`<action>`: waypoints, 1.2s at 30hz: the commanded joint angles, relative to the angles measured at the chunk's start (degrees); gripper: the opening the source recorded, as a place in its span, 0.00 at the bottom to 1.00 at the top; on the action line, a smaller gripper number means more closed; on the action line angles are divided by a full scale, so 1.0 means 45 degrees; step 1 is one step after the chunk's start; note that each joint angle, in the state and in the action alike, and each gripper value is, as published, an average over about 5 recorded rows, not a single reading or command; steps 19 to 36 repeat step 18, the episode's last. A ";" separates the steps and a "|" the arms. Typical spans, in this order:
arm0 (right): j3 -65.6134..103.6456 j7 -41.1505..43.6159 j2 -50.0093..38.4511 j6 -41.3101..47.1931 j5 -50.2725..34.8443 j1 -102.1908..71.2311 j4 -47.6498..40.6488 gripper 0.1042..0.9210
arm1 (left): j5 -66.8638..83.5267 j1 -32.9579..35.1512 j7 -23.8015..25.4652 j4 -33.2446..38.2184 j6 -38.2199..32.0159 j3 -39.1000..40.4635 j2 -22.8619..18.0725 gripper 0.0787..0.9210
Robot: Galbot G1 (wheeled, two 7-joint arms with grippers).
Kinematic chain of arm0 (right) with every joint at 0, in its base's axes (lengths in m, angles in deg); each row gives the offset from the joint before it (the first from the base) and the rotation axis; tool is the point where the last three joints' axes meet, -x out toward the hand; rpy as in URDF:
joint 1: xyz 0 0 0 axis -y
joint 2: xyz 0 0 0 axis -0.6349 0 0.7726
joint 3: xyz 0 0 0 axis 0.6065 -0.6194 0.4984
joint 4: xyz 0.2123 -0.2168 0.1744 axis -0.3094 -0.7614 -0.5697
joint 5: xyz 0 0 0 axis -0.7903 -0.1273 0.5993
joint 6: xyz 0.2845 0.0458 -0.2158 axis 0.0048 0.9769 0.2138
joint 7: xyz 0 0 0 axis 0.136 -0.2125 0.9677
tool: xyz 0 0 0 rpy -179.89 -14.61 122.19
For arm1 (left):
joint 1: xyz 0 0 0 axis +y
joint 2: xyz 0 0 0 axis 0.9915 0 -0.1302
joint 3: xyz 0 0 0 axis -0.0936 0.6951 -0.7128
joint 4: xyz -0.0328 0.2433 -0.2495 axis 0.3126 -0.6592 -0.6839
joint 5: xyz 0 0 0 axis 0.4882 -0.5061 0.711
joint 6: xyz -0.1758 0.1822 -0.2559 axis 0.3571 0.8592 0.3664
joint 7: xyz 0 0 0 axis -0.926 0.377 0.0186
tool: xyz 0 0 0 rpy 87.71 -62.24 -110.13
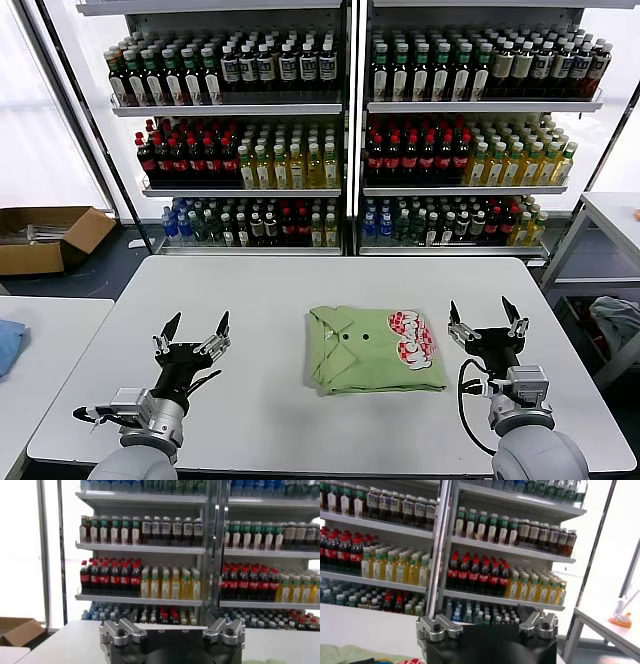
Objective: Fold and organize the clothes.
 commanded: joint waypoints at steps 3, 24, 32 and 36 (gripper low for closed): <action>0.0091 0.0013 -0.0015 -0.0048 -0.0017 -0.0064 -0.0035 0.88 | -0.0184 -0.0049 0.0259 -0.0050 0.0287 -0.0013 0.0007 0.88; 0.0004 0.0033 0.0086 -0.0006 -0.0034 -0.0018 -0.0106 0.88 | -0.0299 0.0097 0.0413 0.0113 0.0381 0.0067 -0.0152 0.88; 0.0004 0.0033 0.0086 -0.0006 -0.0034 -0.0018 -0.0106 0.88 | -0.0299 0.0097 0.0413 0.0113 0.0381 0.0067 -0.0152 0.88; 0.0004 0.0033 0.0086 -0.0006 -0.0034 -0.0018 -0.0106 0.88 | -0.0299 0.0097 0.0413 0.0113 0.0381 0.0067 -0.0152 0.88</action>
